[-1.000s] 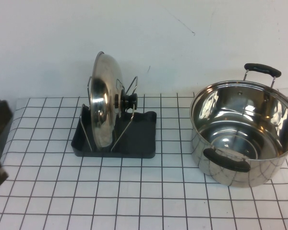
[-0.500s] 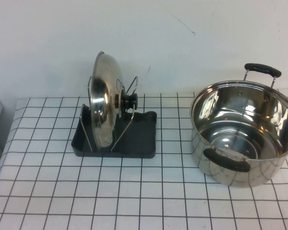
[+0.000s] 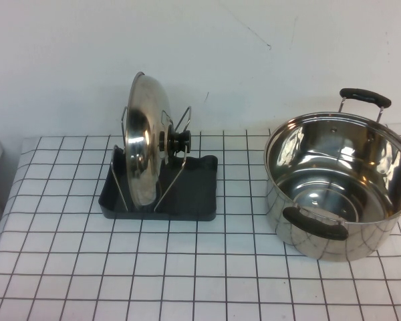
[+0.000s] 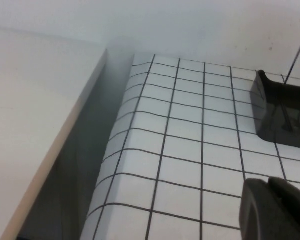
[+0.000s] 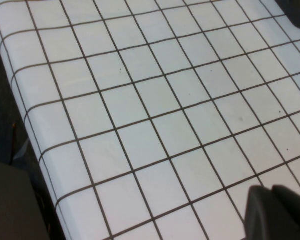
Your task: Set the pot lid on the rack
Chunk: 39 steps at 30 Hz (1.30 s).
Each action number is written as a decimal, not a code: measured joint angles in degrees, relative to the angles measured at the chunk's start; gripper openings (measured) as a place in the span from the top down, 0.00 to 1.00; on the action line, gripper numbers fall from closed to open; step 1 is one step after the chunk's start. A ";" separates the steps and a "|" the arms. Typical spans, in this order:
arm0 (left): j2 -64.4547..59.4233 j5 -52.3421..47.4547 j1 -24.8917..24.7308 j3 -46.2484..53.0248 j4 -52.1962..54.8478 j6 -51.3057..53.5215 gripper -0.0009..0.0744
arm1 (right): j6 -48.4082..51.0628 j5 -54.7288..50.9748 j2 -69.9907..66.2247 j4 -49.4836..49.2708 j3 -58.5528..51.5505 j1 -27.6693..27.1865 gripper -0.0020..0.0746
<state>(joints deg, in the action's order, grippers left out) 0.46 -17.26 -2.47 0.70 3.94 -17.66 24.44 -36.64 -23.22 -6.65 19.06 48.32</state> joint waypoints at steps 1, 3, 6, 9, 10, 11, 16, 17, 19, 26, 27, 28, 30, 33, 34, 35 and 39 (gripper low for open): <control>0.00 -0.24 -0.73 -0.02 -0.11 0.41 0.99 | 0.00 0.00 0.00 0.00 0.00 0.00 0.98; 0.00 -0.36 -2.09 0.26 -1.25 2.11 0.99 | 0.00 0.00 0.00 0.00 0.00 0.00 0.98; 0.00 -0.59 -4.13 0.62 -2.49 4.55 0.99 | 0.00 0.00 0.00 0.00 0.00 0.00 0.98; 0.00 -0.59 -4.83 0.66 -2.84 5.57 0.99 | 0.00 0.00 0.00 0.00 0.00 0.00 0.98; 0.00 -0.76 -4.83 0.66 -2.84 5.57 0.99 | 0.00 0.00 0.00 0.00 0.00 0.00 0.98; 0.00 -1.16 -4.83 0.66 -2.92 5.57 0.99 | 0.00 0.00 0.00 0.00 0.00 0.00 0.98; 0.00 -1.43 -4.94 0.66 -3.06 7.11 0.99 | 0.00 0.00 0.00 0.00 0.00 0.00 0.98; 0.00 -1.55 -4.94 0.66 -3.06 7.34 0.99 | 0.00 0.00 0.00 0.00 0.00 0.00 0.98; 0.00 -1.55 -5.03 0.66 -3.06 7.60 0.99 | 0.00 0.00 0.00 0.00 0.00 0.00 0.98; 0.00 -1.67 -5.16 0.66 -3.06 8.30 0.99 | 0.00 0.00 0.00 0.00 0.00 0.00 0.98; 0.00 -1.67 -5.16 0.66 -3.06 8.30 0.99 | 0.00 0.00 0.00 0.00 0.00 0.00 0.98; 0.00 -1.67 -5.16 0.66 -3.08 8.30 0.99 | 0.00 0.00 0.00 0.00 0.00 0.00 0.98; 0.00 -1.67 -5.16 0.66 -3.18 8.30 0.99 | 0.00 0.00 0.00 0.00 0.00 0.00 0.98; 0.00 -1.75 -5.16 0.66 -3.30 8.30 0.99 | 0.00 0.00 0.00 0.00 0.00 0.00 0.98; 0.00 -1.75 -5.16 0.66 -3.30 8.30 0.99 | 0.00 0.00 0.00 0.00 0.00 0.00 0.98; 0.00 -1.75 -5.16 0.66 -3.30 8.30 0.99 | 0.00 0.00 0.00 0.00 0.00 0.00 0.98; 0.00 -1.78 -5.16 0.66 -3.30 8.30 0.99 | 0.00 0.00 0.00 0.00 0.00 0.00 0.98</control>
<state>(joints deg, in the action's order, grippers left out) 0.46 -19.04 -7.63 1.35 0.64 -9.35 24.44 -36.64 -23.22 -6.65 19.06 48.32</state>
